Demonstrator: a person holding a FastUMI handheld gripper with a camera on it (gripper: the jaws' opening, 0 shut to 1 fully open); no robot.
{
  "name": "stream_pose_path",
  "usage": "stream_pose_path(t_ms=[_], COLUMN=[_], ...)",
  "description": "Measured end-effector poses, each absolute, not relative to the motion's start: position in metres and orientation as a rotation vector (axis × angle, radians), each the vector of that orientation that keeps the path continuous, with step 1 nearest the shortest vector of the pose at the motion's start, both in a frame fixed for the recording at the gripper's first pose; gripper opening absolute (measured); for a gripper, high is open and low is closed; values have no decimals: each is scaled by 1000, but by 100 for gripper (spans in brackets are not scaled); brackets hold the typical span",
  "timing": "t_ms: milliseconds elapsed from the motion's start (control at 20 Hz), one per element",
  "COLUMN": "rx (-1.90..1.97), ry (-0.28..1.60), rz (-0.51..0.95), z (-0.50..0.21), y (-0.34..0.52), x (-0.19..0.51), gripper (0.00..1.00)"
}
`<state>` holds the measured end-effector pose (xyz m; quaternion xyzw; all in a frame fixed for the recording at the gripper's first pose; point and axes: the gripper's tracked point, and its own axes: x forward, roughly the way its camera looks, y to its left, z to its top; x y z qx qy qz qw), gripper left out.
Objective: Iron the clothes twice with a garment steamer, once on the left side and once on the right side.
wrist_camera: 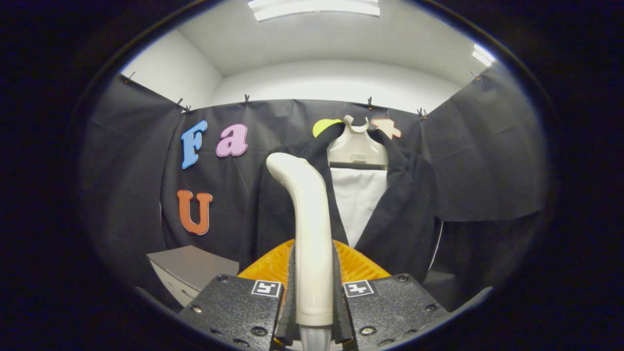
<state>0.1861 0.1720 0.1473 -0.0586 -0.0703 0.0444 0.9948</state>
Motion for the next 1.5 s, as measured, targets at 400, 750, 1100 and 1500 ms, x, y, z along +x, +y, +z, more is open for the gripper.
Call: stream_pose_path(t_ms=[400,750,1100,1500], rx=[-151,-186,-186,-209], ry=[-76,-13,94,214], rz=[75,42,5,-44], z=[106,57,-2,-77], y=[157,134,117,103], x=[173,167,144,127], gripper=[33,33,33,33])
